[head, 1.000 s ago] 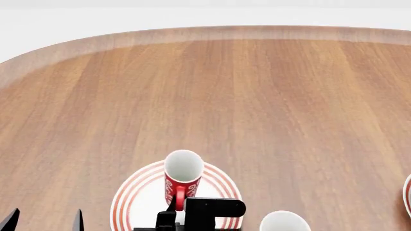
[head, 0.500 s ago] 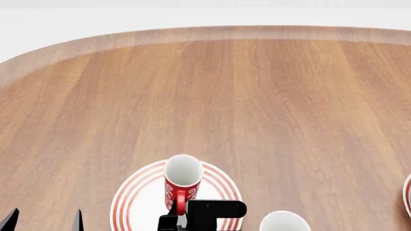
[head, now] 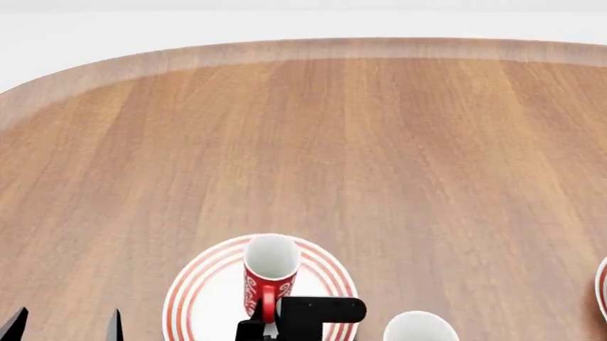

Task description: Put the red mug on the left plate.

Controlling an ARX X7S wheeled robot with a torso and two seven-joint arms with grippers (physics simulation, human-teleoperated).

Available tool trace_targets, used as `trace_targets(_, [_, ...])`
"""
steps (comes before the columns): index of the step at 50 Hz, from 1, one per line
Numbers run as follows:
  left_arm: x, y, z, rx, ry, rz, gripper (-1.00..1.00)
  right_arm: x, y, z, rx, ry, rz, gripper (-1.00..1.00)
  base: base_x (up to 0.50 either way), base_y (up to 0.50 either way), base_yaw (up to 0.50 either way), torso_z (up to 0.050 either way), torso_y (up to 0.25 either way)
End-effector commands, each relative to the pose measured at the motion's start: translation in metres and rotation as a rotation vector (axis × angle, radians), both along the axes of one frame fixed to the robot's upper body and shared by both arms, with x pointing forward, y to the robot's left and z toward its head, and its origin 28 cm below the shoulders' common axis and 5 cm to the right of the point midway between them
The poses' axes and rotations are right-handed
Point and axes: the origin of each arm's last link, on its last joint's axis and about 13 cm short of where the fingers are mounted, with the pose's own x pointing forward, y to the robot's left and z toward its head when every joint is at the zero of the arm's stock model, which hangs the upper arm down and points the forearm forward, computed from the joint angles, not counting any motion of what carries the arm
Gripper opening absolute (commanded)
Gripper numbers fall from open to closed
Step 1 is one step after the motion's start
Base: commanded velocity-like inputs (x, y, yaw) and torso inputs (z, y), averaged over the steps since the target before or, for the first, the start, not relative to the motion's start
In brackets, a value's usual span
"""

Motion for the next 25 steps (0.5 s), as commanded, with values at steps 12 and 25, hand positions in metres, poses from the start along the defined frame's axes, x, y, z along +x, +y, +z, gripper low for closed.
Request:
trace_targets(12, [-0.0004, 0.0002, 0.0003, -0.001, -0.001, 0.002, 1.0, 0.0028, 0.0, 0.0027, 0.007, -0.006, 0.007, 1.0, 0.0, 0.0, 0.0, 0.0, 0.001])
trace_targets(25, [0.0001, 0.0001, 0.0001, -0.002, 0.0, 0.002, 1.0, 0.0033, 0.0003, 0.0036, 0.013, -0.013, 0.003, 1.0, 0.0, 0.0, 0.0, 0.0, 0.0])
